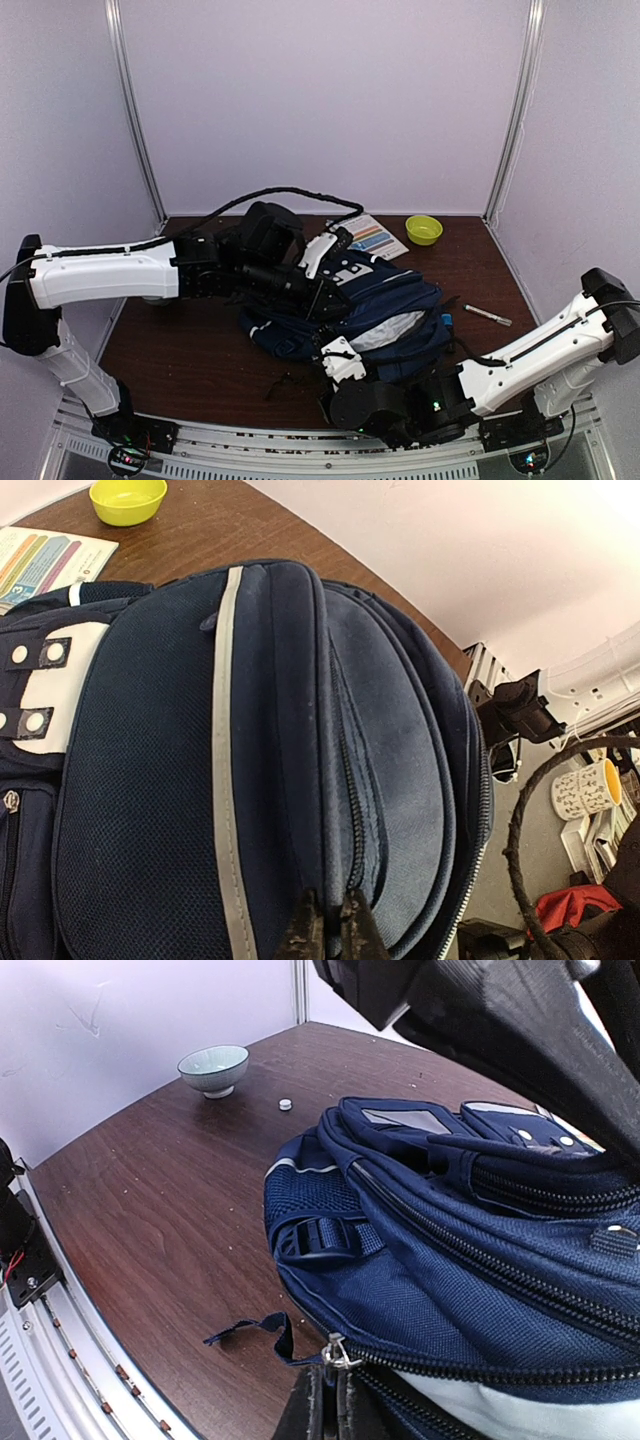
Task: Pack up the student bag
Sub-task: Unzip the largest pocket of the student bag.
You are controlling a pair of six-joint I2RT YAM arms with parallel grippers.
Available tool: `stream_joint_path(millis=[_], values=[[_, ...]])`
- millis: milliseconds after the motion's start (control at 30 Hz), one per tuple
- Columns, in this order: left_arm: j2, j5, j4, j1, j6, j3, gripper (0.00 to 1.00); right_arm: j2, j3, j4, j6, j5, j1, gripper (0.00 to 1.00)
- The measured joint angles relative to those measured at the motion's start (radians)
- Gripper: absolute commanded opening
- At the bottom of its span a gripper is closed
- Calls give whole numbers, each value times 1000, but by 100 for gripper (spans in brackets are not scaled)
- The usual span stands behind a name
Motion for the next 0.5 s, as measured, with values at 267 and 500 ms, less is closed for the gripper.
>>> stream_joint_path(millis=[267, 500], values=[[-30, -2, 6, 0, 1, -25, 0, 0, 0, -1, -16, -3, 0, 4], [-50, -10, 24, 0, 3, -48, 0, -1, 71, -93, -16, -10, 0, 27]])
